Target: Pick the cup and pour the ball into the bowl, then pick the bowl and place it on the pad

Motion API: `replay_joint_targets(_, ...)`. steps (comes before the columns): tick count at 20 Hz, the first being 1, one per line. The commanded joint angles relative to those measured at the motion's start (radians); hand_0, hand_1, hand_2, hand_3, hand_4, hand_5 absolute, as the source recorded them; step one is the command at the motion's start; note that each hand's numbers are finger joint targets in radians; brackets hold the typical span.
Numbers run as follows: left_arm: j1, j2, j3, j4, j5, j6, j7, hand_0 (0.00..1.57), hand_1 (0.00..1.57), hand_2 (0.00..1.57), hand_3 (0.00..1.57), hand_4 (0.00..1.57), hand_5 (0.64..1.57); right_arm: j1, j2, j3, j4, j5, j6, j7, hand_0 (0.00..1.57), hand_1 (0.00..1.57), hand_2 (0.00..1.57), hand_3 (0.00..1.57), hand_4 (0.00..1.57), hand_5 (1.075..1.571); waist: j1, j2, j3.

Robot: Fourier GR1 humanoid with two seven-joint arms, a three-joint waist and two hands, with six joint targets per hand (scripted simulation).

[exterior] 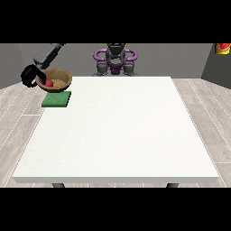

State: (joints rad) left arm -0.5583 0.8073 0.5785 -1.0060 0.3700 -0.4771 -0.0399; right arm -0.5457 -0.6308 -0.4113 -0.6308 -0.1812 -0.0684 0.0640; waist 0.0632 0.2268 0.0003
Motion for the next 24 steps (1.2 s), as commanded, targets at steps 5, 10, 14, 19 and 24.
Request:
replay_joint_targets(5,-0.004,0.044,0.021,0.028,0.018,-0.003,-0.023,0.00,0.00,0.00,0.00,1.19,1.562,-0.035,-0.003,-0.045,0.046,-0.029,-0.026,-0.077,1.45,1.45,1.39,0.80,0.00,1.536,-0.009,0.049,0.0003)
replay_joint_targets(10,-0.011,0.072,0.032,0.090,0.007,-0.017,-0.093,0.00,0.00,0.00,0.00,1.19,1.565,-0.080,0.072,-0.023,0.020,-0.025,-0.096,-0.097,1.43,1.43,1.38,0.67,0.00,1.534,-0.003,0.081,-0.0002)
replay_joint_targets(14,0.018,0.014,0.008,-0.016,0.021,0.006,-0.085,0.00,0.00,0.00,0.00,1.19,1.567,-0.101,-0.030,-0.036,0.099,-0.009,-0.052,-0.103,0.93,0.93,1.10,1.04,0.16,1.509,0.047,0.094,0.0009)
replay_joint_targets(19,-0.012,0.082,0.009,0.066,0.027,-0.029,-0.044,0.00,0.00,0.00,0.00,1.21,1.569,-0.106,0.043,0.077,0.060,0.060,-0.032,-0.038,0.00,0.00,0.00,0.00,0.00,1.410,0.031,0.032,-0.0002)
replay_joint_targets(24,0.052,-0.036,-0.049,-0.014,0.003,0.050,-0.013,0.00,0.00,0.00,0.00,1.19,1.569,-0.086,-0.026,0.085,0.093,0.076,0.027,0.000,0.00,0.00,0.00,0.00,0.00,1.400,0.006,-0.063,-0.0001)
